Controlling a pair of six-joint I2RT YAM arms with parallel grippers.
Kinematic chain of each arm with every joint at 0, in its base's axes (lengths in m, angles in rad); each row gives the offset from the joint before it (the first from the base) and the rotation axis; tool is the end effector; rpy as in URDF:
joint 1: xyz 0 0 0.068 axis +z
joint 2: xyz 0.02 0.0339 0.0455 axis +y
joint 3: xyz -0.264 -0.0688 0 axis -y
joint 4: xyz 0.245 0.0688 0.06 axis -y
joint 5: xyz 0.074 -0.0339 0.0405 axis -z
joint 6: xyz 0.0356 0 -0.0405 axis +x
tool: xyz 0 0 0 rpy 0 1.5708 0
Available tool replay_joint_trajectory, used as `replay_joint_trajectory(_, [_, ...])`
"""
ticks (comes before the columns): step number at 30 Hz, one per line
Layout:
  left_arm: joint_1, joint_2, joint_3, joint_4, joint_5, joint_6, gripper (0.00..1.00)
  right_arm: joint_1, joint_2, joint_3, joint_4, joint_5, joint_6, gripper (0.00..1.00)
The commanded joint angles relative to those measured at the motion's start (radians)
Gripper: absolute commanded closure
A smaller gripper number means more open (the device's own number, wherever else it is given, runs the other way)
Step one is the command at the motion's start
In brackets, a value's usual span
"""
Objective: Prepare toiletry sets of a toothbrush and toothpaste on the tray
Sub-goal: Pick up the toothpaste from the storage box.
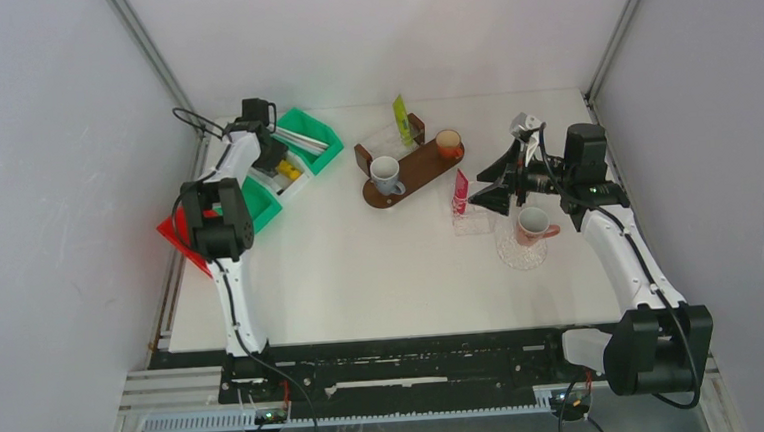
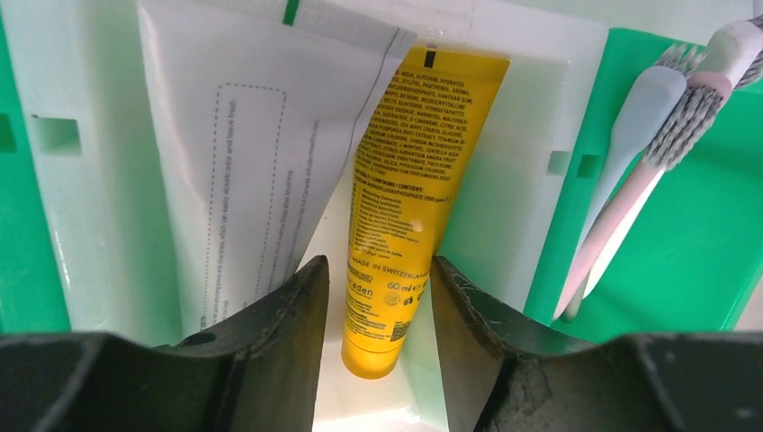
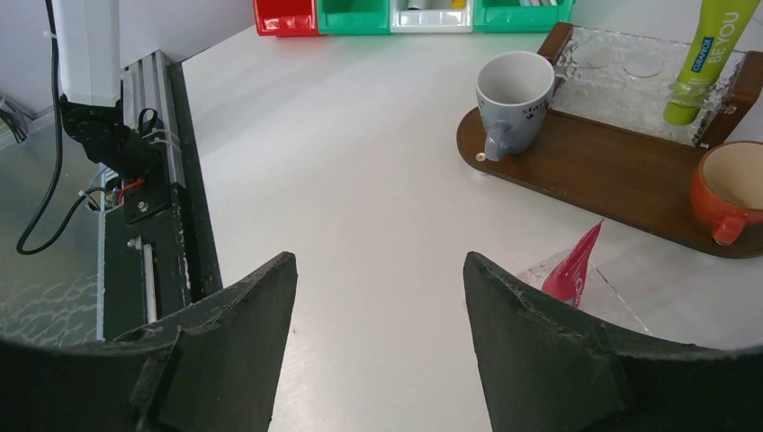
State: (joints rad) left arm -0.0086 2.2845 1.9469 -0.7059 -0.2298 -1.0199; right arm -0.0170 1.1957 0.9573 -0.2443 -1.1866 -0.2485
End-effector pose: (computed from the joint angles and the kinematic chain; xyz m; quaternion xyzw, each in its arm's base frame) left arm 0.4986 0.0038 0.1946 -0.4907 0.8246 -0.0310 0.2798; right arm 0.2534 0.0287 0.3190 -0.3694 0.6712 0.4174 0.4887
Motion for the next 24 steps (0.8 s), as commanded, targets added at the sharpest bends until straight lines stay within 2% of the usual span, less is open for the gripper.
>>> replay_joint_trajectory(1, [0.001, 0.032, 0.076, -0.005, 0.022, 0.018, 0.49, 0.006, -0.031, 0.034, 0.02, -0.008, -0.012, 0.24])
replay_joint_trajectory(3, [0.002, 0.041, 0.082, -0.009, 0.031, 0.019, 0.47, 0.008, -0.032, 0.034, 0.019, -0.009, -0.011, 0.24])
replay_joint_trajectory(5, [0.003, 0.047, 0.084, -0.013, 0.039, 0.017, 0.5, 0.007, -0.034, 0.034, 0.02, -0.01, -0.011, 0.24])
replay_joint_trajectory(11, [0.006, 0.032, 0.067, -0.015, 0.032, -0.001, 0.76, 0.007, -0.036, 0.034, 0.021, -0.011, -0.008, 0.24])
replay_joint_trajectory(13, [0.006, 0.019, 0.061, -0.011, 0.027, 0.0, 0.81, 0.007, -0.035, 0.034, 0.022, -0.01, -0.01, 0.24])
replay_joint_trajectory(19, [0.006, -0.042, -0.008, 0.031, -0.013, 0.015, 0.82, 0.012, -0.028, 0.034, 0.021, -0.009, -0.011, 0.24])
replay_joint_trajectory(24, [0.007, -0.058, -0.019, 0.042, -0.016, 0.03, 0.75, 0.017, -0.027, 0.034, 0.021, -0.006, -0.012, 0.24])
